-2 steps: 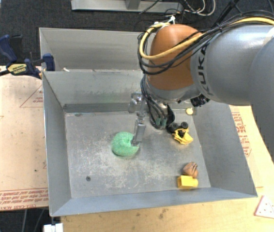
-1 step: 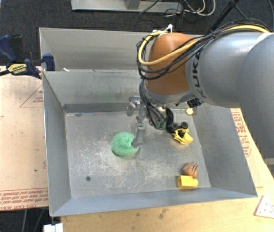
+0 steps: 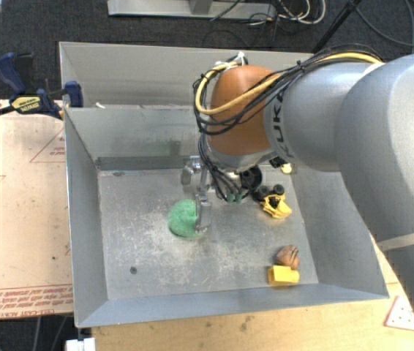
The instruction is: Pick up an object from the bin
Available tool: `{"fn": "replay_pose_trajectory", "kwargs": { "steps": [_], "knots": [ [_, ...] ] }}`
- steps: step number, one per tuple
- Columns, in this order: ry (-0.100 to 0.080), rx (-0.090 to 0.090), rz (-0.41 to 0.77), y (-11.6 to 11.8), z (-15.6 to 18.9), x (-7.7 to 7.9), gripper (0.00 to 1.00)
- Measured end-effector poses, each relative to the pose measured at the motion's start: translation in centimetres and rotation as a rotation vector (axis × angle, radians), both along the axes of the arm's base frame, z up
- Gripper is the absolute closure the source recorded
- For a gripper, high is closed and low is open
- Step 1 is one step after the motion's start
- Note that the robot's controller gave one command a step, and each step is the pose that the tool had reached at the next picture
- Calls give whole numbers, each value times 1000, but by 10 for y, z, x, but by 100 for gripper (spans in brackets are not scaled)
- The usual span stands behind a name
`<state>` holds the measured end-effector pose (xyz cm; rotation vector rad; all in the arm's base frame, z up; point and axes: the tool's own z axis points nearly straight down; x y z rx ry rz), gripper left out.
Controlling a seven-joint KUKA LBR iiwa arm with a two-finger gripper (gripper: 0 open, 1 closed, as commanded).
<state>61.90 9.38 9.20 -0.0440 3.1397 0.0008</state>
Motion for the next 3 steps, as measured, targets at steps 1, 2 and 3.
{"fn": "replay_pose_trajectory", "kwargs": {
  "steps": [1,2,3],
  "knots": [
    [0,2,193,13,-17,22,100],
    [0,2,193,13,-17,22,100],
    [0,3,192,13,-17,22,100]
  ]
}}
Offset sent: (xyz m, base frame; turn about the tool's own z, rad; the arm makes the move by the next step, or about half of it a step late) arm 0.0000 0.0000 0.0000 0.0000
